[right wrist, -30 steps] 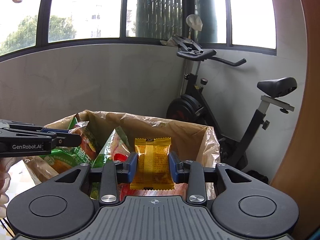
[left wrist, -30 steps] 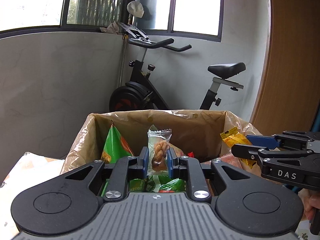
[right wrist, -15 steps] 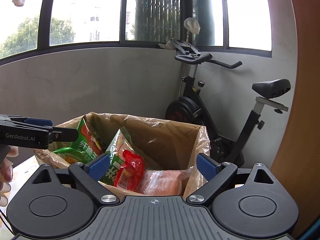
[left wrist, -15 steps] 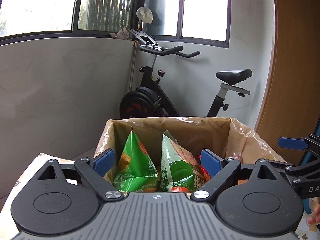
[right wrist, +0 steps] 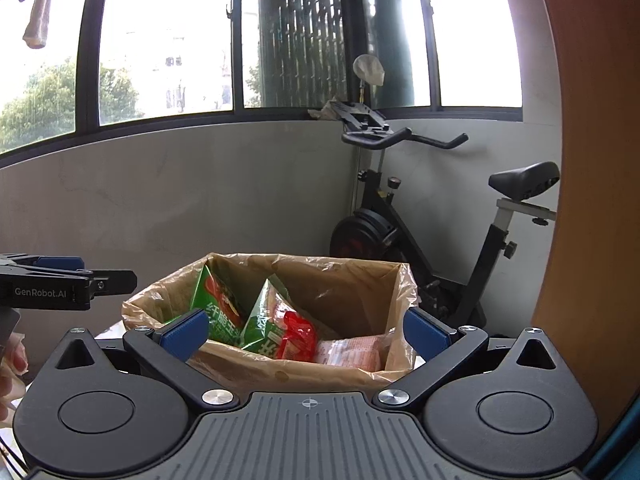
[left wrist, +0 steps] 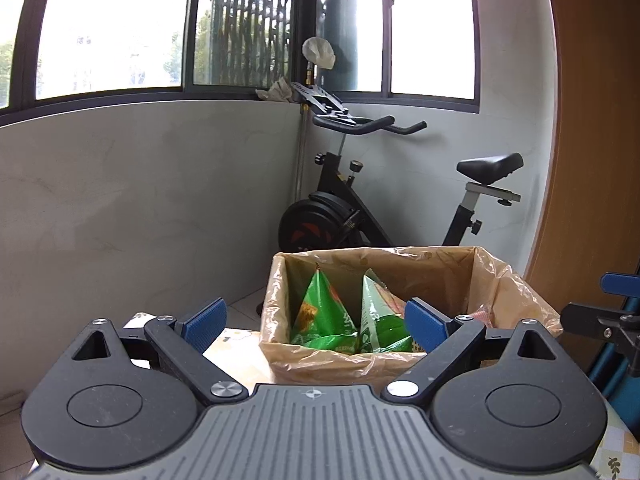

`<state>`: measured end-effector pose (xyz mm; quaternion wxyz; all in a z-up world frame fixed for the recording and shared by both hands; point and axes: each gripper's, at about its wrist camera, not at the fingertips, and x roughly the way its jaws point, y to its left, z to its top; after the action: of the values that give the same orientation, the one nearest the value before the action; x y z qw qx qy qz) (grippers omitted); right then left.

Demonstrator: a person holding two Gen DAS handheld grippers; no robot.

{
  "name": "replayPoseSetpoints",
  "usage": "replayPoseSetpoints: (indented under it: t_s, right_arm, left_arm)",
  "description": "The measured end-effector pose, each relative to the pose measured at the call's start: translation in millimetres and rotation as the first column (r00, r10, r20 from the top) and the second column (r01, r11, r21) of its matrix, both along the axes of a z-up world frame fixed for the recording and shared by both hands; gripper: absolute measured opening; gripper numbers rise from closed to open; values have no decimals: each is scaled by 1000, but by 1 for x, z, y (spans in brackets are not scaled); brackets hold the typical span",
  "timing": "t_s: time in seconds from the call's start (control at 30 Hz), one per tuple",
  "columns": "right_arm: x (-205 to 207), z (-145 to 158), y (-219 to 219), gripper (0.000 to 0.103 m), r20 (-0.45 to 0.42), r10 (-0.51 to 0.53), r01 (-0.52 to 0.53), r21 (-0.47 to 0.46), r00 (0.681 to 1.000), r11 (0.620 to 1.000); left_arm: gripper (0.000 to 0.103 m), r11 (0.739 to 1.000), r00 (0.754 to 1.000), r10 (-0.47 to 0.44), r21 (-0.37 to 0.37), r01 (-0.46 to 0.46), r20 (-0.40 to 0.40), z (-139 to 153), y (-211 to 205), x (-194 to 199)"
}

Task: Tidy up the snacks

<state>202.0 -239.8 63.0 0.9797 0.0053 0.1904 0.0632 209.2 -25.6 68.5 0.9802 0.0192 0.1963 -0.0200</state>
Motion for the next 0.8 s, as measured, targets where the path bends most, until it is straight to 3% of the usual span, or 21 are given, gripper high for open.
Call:
replayPoseSetpoints:
  t_s: [0.2, 0.3, 0.37, 0.53, 0.8]
  right_arm:
    - [-28, 15, 4, 103, 13, -43, 43, -7, 999, 999]
    - [-41, 20, 6, 103, 13, -72, 72, 5, 997, 997]
    - [-48, 22, 8, 103, 12, -79, 78, 5, 997, 997]
    - [-63, 27, 12, 103, 9, -85, 84, 36, 996, 996]
    - [-85, 40, 20, 103, 30, -78, 75, 82, 997, 994]
  left_arm:
    - [97, 998, 998, 31, 48, -33, 47, 15, 2, -41]
    - [97, 998, 996, 63, 11, -64, 62, 21, 6, -60]
    - [97, 998, 996, 58, -7, -58, 71, 24, 7, -71]
    - [97, 997, 993, 56, 47, -60, 100, 31, 3, -88]
    - [97, 998, 989, 32, 58, -41, 145, 44, -2, -110]
